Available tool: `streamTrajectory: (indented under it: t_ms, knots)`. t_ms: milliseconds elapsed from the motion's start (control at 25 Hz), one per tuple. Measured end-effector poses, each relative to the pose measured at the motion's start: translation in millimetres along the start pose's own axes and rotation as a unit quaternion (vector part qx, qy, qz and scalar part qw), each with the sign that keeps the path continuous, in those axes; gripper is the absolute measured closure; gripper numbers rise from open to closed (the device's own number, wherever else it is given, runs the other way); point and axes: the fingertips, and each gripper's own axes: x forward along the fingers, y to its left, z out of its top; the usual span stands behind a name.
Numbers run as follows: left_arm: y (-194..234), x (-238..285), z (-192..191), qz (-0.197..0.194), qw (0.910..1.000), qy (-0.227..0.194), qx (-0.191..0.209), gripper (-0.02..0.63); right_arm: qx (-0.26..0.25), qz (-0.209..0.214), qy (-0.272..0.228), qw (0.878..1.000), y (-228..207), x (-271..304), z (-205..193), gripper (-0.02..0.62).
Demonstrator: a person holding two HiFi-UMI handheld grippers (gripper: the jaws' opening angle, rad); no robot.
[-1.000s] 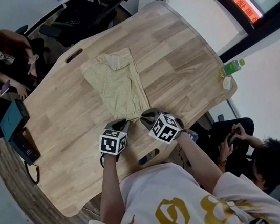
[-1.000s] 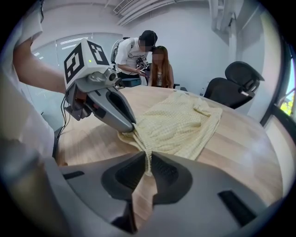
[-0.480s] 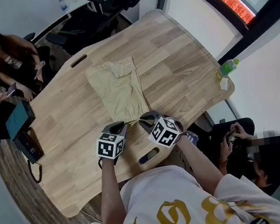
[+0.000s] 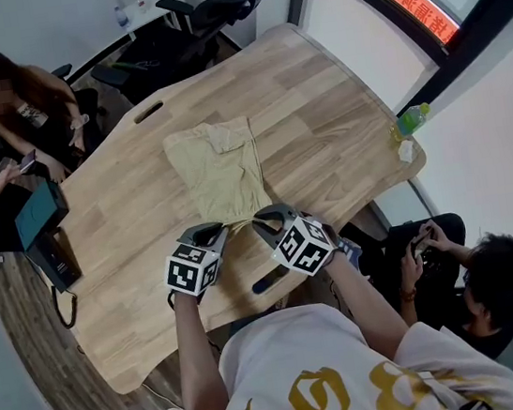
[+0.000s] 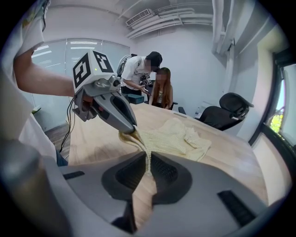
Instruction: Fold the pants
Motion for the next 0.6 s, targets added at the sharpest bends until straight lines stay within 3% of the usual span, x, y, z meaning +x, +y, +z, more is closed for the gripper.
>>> streamTrajectory:
  t_ms: [200, 600]
  knots:
    - [-10.1, -17.2, 13.4, -0.006, 0.9997, -0.011, 0.021, 0.569, -0.007, -0.013, -0.020, 1.000, 0.2, -19.4, 14.8, 0.560]
    - [-19.0, -40.3, 26.8, -0.018, 0.9991, -0.031, 0.025, 0.570, -0.002, -0.016, -0.051, 0.999, 5.7, -40.4, 33.6, 0.560]
